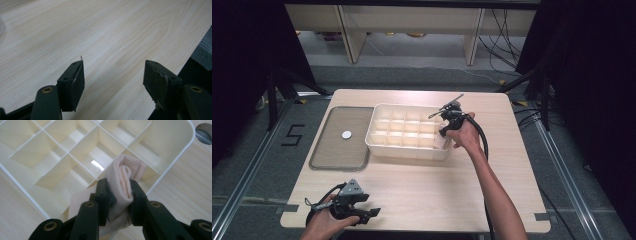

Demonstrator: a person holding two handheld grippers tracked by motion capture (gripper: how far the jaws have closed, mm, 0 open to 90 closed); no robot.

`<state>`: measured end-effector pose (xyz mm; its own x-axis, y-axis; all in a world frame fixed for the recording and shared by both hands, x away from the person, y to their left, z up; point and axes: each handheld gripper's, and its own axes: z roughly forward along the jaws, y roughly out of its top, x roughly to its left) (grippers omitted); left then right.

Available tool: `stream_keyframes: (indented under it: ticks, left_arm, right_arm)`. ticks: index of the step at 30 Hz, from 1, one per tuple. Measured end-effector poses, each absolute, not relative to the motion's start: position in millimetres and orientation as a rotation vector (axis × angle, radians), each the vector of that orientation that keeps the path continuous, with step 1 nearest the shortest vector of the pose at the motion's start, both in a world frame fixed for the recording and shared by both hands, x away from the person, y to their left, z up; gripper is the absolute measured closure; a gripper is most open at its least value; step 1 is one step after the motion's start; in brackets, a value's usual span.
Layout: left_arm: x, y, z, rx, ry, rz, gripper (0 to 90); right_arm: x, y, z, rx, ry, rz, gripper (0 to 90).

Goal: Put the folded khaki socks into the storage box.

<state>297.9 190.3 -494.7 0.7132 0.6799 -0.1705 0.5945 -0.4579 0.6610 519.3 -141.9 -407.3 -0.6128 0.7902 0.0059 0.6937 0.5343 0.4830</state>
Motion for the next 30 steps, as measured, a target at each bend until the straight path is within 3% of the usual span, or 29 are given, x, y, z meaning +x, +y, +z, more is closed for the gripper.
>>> stream_keyframes:
  ticks: [30]
  left_arm:
    - [297,189,-495,2.194,0.980,0.139,33.1]
  right_arm:
    - [505,-134,-433,1.144,2.613,0.577,73.7]
